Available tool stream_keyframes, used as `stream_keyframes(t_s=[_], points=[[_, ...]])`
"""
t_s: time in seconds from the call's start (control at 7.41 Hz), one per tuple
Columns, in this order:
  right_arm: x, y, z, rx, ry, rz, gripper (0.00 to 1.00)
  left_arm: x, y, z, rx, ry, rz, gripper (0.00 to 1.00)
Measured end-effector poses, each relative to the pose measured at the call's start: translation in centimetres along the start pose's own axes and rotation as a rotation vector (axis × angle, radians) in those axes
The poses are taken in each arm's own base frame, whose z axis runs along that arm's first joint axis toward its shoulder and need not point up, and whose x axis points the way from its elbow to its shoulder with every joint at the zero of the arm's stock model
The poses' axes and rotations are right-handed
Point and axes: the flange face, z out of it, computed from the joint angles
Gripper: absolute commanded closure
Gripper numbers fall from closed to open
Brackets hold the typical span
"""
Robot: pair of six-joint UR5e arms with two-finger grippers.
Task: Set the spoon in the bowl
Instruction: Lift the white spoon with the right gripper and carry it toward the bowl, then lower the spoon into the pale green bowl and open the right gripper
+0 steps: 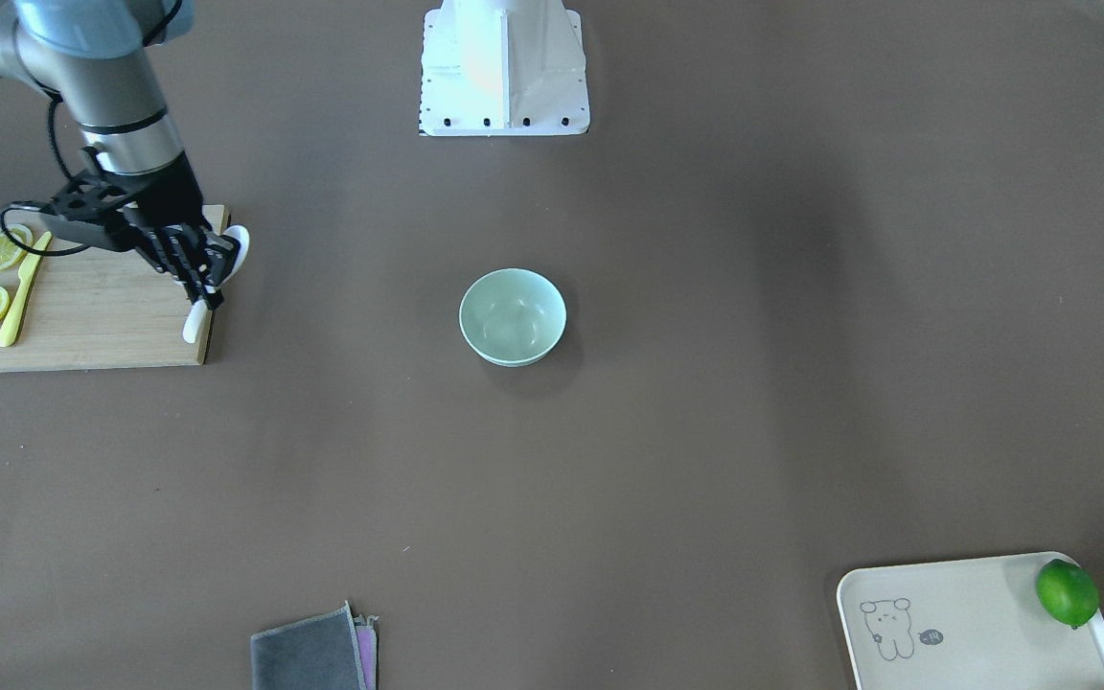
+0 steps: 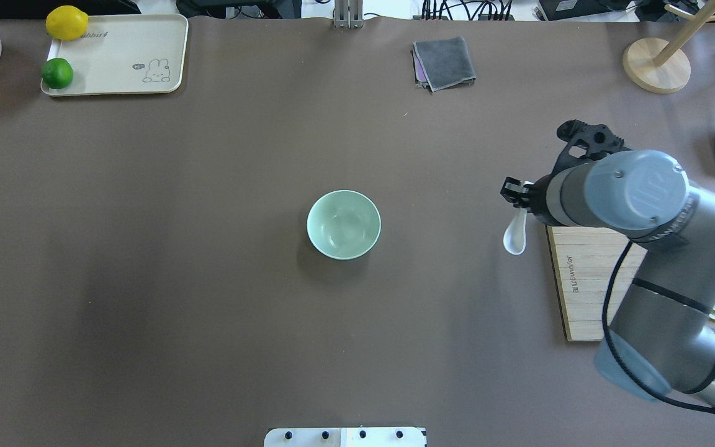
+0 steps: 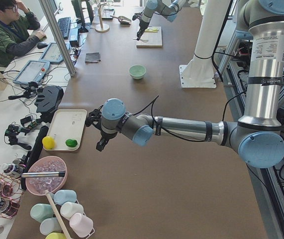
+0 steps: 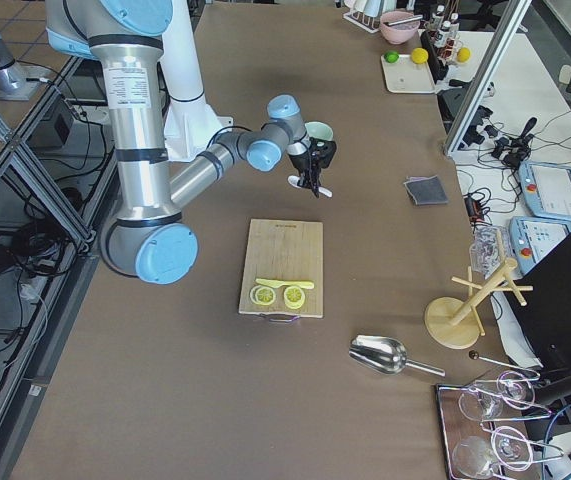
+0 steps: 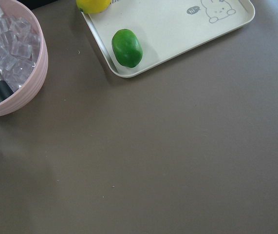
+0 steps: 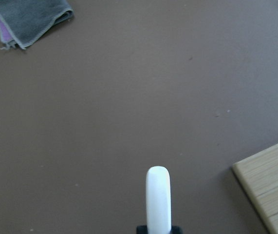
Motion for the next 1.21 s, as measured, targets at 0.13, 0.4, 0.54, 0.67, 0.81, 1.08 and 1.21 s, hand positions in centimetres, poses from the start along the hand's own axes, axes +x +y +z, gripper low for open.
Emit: stream_keyframes(t_s=[0.13,0.4,0.54,0.67,0.81,1.08,1.21], points=[[-4.7,2.3,-0.6,0.014,0.009,0.068,1.00,0.2,-0.1,-0.1,0.004,0.000,-0.015,0.01],[-14.7,6.1,1.0,0.065,0.049,0.223,1.00,0.4,-0.3,-0.4,0.012,0.002,-0.036,0.01],[-19.4,7.6,2.8,0.100,0.077,0.303,1.00,0.4,-0.2,-0.4,0.011,0.002,-0.039,0.01],[-22.6,8.7,4.3,0.142,0.100,0.368,1.00,0.4,-0.1,-0.4,0.010,0.005,-0.042,0.01],[-24.4,9.2,5.2,0.172,0.112,0.406,0.69,0.4,0.1,-0.4,0.007,0.012,-0.044,0.01],[-25.7,9.7,5.2,0.181,0.110,0.406,0.00,0.5,0.3,-0.3,0.004,0.021,-0.048,0.01],[-25.6,9.8,5.0,0.181,0.116,0.376,0.00,0.5,0.3,-0.3,0.003,0.022,-0.048,0.01]])
